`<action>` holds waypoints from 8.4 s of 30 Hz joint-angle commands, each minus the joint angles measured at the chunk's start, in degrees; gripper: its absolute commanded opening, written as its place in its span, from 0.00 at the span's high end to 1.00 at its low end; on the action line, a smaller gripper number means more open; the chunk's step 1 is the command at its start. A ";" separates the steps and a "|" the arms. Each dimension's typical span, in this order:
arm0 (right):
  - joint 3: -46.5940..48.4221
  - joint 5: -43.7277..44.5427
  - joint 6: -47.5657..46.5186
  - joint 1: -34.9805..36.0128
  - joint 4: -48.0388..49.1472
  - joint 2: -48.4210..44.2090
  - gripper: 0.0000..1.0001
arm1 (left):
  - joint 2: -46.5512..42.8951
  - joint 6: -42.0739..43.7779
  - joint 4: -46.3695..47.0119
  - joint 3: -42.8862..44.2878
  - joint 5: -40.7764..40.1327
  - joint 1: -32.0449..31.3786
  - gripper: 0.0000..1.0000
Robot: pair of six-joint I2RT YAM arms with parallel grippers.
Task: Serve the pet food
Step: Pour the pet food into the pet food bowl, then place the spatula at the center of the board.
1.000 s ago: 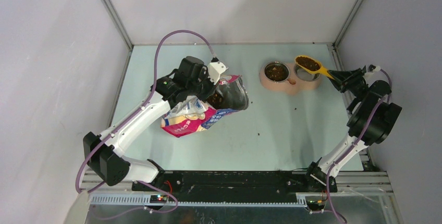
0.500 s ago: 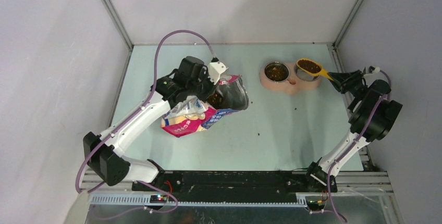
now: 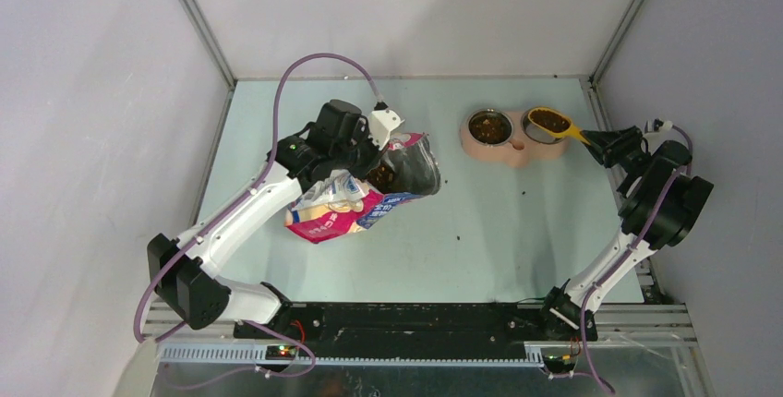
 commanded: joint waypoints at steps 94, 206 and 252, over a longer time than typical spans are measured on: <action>21.17 43.40 -47.97 14.38 -67.36 -24.29 1.00 | -2.70 -0.31 3.48 -0.27 3.06 -0.62 1.00; 14.26 3.34 -23.72 29.94 -45.08 -48.05 1.00 | -3.58 -0.42 3.56 -0.08 3.68 -0.65 1.00; 14.26 18.01 -34.71 32.80 -53.44 -41.51 1.00 | -9.99 18.16 -21.33 13.50 12.25 -0.65 1.00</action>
